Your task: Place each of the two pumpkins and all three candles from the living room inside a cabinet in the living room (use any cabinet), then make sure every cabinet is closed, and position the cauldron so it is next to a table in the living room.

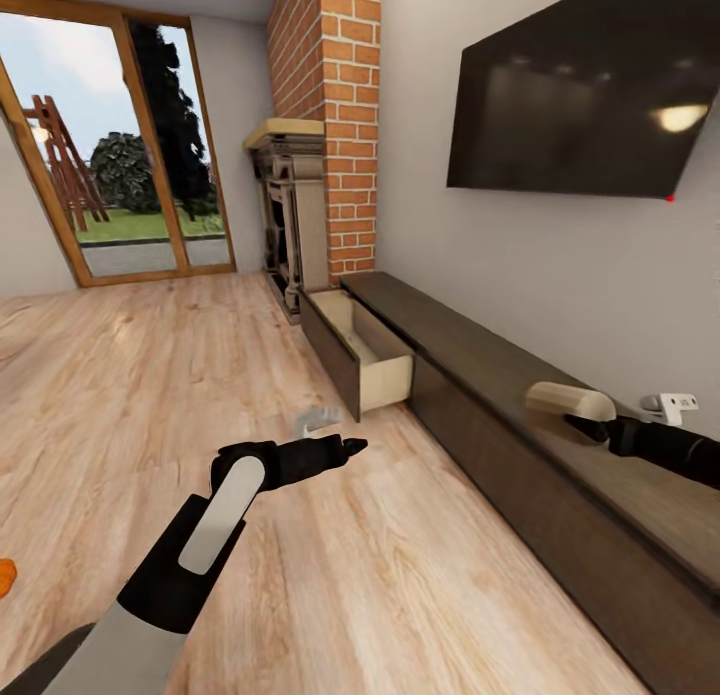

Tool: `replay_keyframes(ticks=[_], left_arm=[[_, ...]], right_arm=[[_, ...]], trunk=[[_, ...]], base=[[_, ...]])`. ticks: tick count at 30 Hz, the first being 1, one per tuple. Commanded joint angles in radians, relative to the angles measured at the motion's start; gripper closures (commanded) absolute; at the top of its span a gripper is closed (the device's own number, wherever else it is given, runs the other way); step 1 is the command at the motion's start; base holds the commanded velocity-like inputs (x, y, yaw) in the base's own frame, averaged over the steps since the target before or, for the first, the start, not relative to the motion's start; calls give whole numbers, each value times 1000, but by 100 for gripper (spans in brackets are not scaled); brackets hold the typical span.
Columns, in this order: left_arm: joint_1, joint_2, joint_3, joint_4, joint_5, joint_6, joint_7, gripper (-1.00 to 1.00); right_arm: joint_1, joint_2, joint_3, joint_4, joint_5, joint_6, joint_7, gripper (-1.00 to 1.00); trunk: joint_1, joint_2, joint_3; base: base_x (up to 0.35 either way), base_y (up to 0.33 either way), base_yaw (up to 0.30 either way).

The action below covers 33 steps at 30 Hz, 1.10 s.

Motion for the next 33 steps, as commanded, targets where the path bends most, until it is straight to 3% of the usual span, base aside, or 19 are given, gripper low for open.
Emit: replay_keyframes(ticks=[1,4,9,13,26,33], left_arm=[[-1,0,0,-1,10,2,10,-100],[0,6,1,0,12,2,10,-100],[7,8,41,0,17,2,9,-100],[11,8,53,-2,18,2,9,-100],[17,10,58,-4,14,2,9,-100],[17,10,59,-5,12,2,10,-100]], right_arm=[[-1,0,0,0,-13,9,-2,100],[0,0,2,0,-13,10,-2,100],[1,0,3,0,-13,11,0,100],[1,0,20,0,-13,10,-1,100],[1,-1,48,0,-13,11,-2,100],[1,-1,45,0,-13,11,3,100]], trunk=[[0,0,-1],[0,0,-1],[0,0,-1],[0,0,-1],[0,0,-1],[0,0,-1]], base=[[37,-334,0],[162,-260,0],[291,-107,0],[325,-27,54],[334,-47,251],[335,-152,44]])
